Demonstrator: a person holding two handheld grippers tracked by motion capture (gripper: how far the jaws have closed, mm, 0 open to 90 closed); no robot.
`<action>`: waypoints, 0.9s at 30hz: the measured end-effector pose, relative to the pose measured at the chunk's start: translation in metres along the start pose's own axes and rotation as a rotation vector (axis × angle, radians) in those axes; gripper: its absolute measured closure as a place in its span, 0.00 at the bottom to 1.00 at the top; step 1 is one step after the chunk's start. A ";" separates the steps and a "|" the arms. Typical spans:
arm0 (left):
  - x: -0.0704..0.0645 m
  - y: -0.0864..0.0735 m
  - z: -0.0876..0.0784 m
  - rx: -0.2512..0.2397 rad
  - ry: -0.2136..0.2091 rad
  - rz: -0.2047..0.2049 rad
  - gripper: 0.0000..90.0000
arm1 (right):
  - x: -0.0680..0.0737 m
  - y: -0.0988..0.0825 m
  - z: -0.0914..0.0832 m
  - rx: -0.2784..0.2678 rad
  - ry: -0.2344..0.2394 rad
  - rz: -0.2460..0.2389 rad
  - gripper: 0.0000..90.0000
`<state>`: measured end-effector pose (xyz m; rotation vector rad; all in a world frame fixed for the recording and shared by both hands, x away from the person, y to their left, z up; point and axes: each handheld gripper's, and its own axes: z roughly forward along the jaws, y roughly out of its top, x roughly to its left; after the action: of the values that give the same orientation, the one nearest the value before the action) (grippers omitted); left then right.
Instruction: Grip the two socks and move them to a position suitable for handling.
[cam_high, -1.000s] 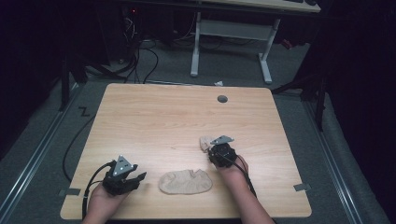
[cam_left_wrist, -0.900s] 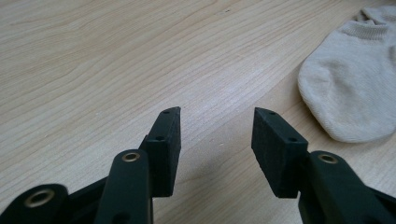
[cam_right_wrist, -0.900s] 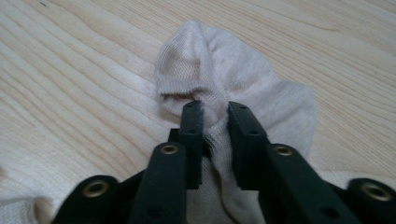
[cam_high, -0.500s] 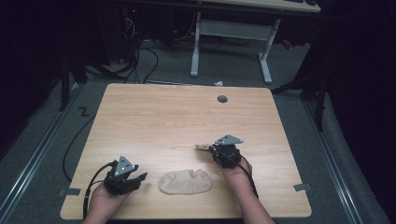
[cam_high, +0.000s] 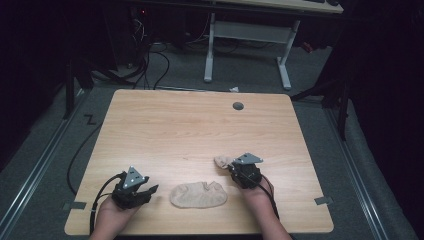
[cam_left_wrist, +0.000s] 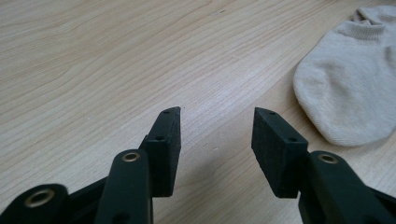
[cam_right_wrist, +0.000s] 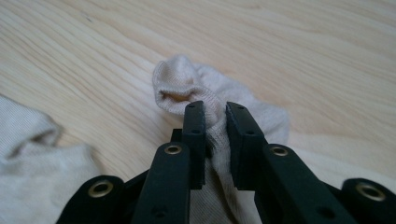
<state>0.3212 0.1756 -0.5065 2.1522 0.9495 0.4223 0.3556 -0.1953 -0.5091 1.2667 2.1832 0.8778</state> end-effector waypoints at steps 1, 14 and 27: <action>0.000 0.000 0.000 0.000 0.000 0.000 0.59 | 0.000 0.000 0.000 0.000 0.000 0.000 0.87; -0.009 0.001 0.006 0.016 -0.002 0.024 0.58 | 0.025 0.000 0.000 -0.028 0.102 -0.057 0.88; -0.006 0.002 0.011 0.022 0.016 0.021 0.58 | 0.001 0.004 -0.009 -0.090 0.080 -0.007 0.73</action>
<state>0.3236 0.1648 -0.5128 2.1830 0.9449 0.4416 0.3512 -0.1951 -0.4995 1.1992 2.1813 1.0284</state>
